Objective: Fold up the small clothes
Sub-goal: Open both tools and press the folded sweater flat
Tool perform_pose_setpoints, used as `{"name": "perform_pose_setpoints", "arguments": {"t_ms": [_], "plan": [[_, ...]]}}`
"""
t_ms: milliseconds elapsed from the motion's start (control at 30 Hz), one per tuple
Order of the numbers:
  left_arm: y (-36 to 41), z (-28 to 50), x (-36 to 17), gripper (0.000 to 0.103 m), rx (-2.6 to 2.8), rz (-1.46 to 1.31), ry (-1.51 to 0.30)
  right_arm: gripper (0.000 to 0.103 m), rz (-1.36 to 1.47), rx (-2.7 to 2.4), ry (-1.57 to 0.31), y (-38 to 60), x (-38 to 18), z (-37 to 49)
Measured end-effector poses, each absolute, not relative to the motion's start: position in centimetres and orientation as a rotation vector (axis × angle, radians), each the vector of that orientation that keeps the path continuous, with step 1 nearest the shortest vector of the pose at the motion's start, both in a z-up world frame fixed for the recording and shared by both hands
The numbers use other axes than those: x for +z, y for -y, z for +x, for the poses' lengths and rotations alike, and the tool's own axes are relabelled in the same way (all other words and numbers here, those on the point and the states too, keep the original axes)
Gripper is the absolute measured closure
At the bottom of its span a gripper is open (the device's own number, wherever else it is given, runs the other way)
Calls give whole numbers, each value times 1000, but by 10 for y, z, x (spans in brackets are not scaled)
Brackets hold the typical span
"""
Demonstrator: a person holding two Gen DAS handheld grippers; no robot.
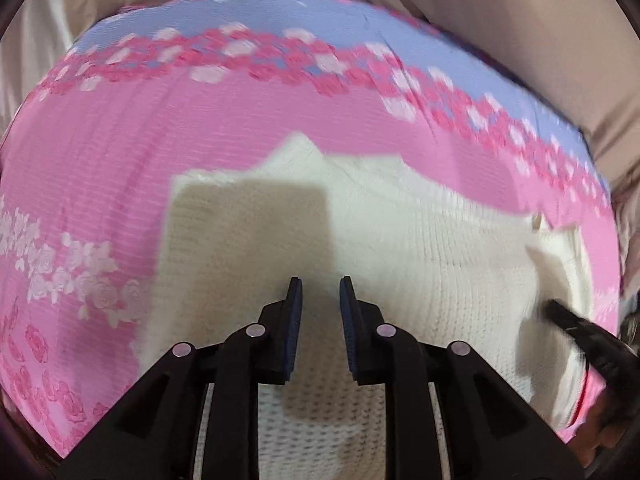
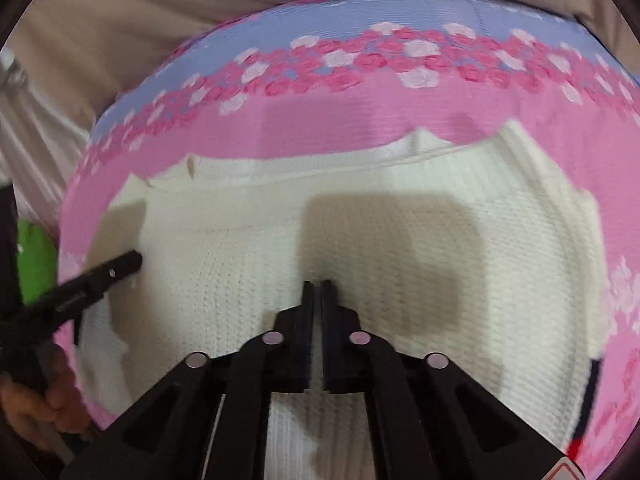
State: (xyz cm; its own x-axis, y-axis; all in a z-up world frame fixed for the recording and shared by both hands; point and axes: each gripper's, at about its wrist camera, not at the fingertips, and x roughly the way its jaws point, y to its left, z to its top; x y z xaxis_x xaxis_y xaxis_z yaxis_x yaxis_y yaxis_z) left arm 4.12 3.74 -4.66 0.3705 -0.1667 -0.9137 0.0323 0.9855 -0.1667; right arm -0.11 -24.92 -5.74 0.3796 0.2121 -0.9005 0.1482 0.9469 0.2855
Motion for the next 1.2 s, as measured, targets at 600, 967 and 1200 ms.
{"name": "perform_pose_setpoints", "arguments": {"t_ms": [600, 967, 1200], "plan": [[-109, 9, -19, 72, -52, -321, -1156, 97, 405, 27, -1084, 269, 4, -41], [-146, -49, -44, 72, -9, -435, -1220, 103, 169, 164, -1303, 152, -69, 15], [-139, -36, -21, 72, -22, -423, -1166, 102, 244, 156, -1212, 171, -32, 15]]}}
